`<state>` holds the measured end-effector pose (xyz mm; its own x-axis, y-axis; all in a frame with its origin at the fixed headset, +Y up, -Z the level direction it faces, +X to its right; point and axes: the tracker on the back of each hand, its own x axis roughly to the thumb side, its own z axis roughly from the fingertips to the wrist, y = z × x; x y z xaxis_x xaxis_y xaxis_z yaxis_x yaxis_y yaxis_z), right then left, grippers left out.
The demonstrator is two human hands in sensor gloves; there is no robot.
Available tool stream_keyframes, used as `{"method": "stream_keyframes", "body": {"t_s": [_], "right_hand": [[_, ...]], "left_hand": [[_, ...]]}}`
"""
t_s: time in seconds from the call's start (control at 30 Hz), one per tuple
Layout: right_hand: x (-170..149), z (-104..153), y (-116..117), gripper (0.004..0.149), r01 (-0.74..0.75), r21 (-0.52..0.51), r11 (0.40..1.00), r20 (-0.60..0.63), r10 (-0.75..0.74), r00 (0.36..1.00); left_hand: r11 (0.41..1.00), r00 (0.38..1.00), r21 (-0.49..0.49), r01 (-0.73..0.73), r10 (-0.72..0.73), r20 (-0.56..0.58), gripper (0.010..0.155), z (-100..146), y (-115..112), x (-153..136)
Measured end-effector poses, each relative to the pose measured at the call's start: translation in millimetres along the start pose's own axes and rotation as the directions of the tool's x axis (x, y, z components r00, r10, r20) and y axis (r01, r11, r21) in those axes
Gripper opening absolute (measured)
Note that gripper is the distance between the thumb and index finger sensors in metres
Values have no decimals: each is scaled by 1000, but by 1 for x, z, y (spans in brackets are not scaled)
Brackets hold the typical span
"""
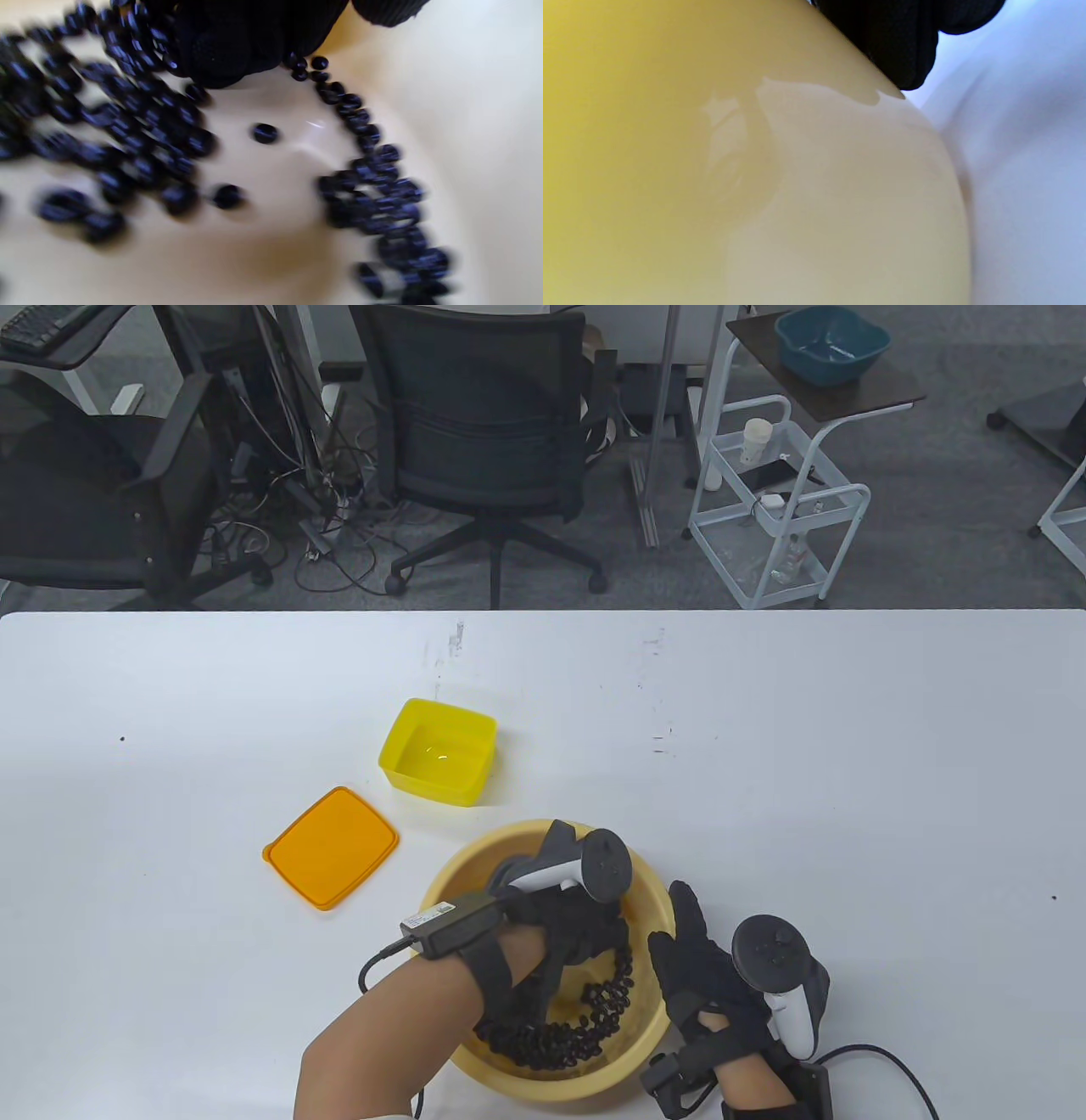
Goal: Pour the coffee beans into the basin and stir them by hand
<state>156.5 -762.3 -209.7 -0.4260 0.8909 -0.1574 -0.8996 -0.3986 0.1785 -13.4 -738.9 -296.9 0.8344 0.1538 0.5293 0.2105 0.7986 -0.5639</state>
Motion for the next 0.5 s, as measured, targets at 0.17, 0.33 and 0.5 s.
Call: {"method": "stream_keyframes", "body": {"t_s": [0.17,0.33,0.5], "right_hand": [[0,0,0,65,0,0,1000,0,0,1000],[1,0,0,65,-2,0,1000,1,2,1000],[1,0,0,65,-4,-2,1000,1,4,1000]], "left_hand": [[881,867,-160,445,-469,-170,64,2,-3,5],[775,874,-561,290,-454,-175,67,0,-25,-6],[744,993,-668,11,-86,-78,66,-3,-38,-1]]}}
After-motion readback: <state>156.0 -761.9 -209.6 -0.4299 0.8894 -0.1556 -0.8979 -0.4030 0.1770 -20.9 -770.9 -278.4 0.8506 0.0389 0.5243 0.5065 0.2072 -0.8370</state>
